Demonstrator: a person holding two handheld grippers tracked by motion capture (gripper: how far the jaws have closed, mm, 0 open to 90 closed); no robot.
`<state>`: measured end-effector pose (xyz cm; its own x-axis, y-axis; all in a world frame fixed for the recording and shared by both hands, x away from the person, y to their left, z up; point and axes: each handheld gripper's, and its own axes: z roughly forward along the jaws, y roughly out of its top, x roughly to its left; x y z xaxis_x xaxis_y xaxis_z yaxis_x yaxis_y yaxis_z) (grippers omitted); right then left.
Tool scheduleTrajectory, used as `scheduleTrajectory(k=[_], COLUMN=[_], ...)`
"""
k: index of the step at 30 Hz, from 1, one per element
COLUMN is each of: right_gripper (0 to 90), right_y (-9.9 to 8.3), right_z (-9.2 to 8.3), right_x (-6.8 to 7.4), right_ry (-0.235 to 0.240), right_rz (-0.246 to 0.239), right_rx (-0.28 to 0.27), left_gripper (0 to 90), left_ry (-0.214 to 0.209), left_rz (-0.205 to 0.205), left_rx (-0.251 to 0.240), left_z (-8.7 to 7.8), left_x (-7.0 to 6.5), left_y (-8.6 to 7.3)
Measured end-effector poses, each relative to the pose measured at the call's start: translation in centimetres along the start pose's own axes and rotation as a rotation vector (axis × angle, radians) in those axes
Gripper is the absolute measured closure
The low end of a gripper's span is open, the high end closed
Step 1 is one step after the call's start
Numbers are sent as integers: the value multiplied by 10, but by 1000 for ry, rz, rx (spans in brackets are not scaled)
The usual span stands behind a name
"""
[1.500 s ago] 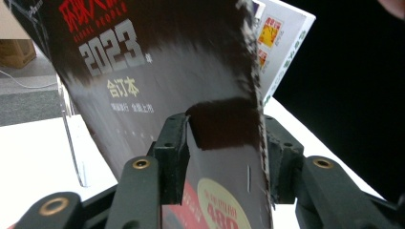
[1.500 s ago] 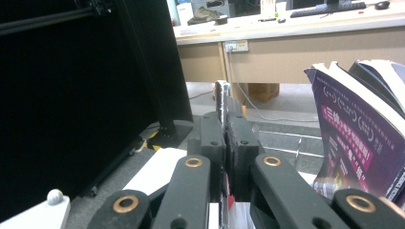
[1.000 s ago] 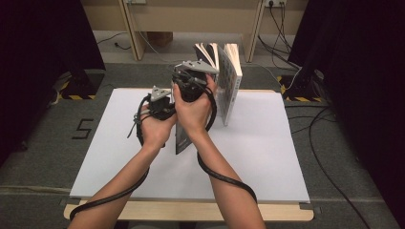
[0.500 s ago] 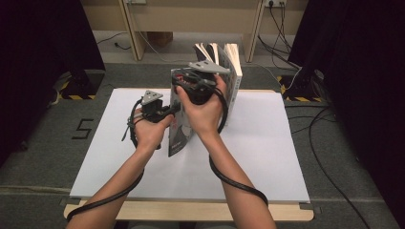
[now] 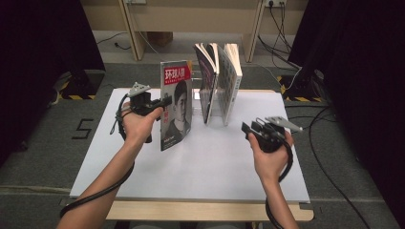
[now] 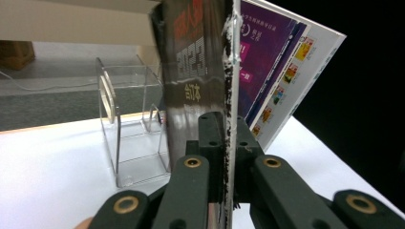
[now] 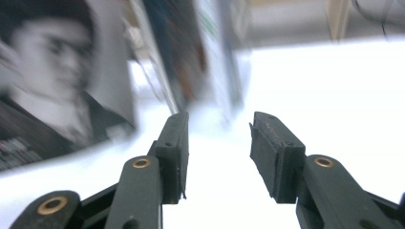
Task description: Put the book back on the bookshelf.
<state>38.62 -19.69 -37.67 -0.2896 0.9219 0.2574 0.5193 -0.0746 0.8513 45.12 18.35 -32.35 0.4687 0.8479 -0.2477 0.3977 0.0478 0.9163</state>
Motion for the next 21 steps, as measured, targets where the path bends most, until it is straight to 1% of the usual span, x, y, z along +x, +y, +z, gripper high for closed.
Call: scheduleTrajectory(k=[2,3,4,7,10,14,15,16,17,18,19,20,21], right_gripper=[579,580,580,581,582,600,599,599,599,599,599,599,601], right_y=[-18,-26,-32,-48,-61,-77,-80,-83,-85,-87,-88,-89,-90], right_z=[-2,-3,-4,-6,-6,0,0,1,1,1,1,0,0], right_x=[-16,-22,-27,-36,-39,-42,-42,-43,-42,-41,-42,-43,-42], right_ry=[-23,-33,-38,-47,-47,-60,-57,-53,-55,-53,-52,-60,-57], right_rz=[38,51,52,73,85,70,82,93,90,104,92,79,91], right_rx=[29,37,43,67,76,89,97,102,105,111,112,113,108], left_gripper=[866,866,866,866,866,866,866,866,866,866,867,866,866], left_ry=[-2,0,2,6,8,13,17,19,21,22,26,29,33], left_rz=[-3,-5,-4,0,5,4,7,8,11,12,14,17,23], left_rx=[3,1,2,4,-4,-25,-28,-31,-31,-34,-37,-39,-40], left_z=[0,0,0,1,1,-3,-4,-5,-5,-6,-6,-6,-5], left_x=[3,4,5,6,5,6,7,7,8,8,7,7,7], left_y=[2,2,3,5,9,15,16,18,19,21,22,23,25])
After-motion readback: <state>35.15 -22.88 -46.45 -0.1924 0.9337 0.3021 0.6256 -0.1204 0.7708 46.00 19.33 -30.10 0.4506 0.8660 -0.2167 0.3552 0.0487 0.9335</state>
